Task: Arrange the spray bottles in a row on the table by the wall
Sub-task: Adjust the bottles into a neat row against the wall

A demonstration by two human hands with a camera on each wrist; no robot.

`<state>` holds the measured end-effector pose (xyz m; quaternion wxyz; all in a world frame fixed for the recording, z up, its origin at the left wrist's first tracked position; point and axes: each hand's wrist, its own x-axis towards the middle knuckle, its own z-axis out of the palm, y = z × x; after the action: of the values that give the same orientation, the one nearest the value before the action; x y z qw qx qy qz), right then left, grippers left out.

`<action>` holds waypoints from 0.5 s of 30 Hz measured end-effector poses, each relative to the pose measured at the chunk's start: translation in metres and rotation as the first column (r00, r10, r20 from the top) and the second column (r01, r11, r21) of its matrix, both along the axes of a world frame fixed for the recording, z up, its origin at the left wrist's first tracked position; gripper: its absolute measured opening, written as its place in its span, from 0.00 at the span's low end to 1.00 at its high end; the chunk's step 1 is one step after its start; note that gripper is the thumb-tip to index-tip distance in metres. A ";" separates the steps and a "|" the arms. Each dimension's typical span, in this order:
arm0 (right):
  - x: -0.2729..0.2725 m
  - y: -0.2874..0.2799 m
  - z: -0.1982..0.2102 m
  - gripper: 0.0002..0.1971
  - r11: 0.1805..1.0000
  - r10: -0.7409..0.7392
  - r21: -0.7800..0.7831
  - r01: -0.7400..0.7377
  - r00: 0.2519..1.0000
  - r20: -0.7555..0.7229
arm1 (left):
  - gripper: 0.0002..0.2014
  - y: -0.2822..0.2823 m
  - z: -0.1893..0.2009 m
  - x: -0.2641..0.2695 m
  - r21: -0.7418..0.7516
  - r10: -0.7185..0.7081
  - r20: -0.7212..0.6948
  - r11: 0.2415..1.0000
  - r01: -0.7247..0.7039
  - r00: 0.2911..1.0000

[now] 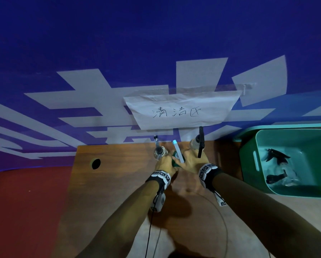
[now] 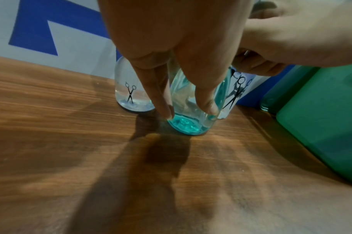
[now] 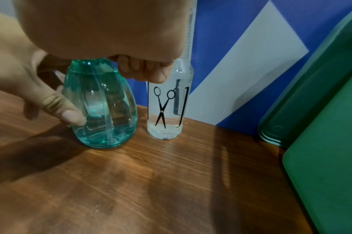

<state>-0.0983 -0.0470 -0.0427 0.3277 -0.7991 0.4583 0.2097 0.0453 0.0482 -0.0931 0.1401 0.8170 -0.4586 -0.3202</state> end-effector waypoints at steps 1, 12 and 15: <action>0.001 -0.001 -0.004 0.29 1.000 -0.002 -0.021 0.002 1.000 -0.009 | 0.31 0.000 0.005 0.000 0.000 0.003 -0.012 1.000 -0.003 1.000; 0.022 0.014 0.024 0.23 0.972 0.102 -0.229 -0.060 0.979 0.178 | 0.38 0.002 0.004 -0.003 0.021 0.077 -0.058 0.997 -0.075 0.995; 0.018 0.010 0.035 0.21 0.959 0.154 -0.256 -0.122 0.982 0.109 | 0.37 0.003 0.003 -0.003 0.020 0.080 -0.059 0.997 -0.079 0.995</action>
<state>-0.0806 -0.0367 -0.0079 0.2386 -0.8757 0.4020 0.1214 0.0425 0.0508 -0.0903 0.1593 0.8258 -0.4184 -0.3429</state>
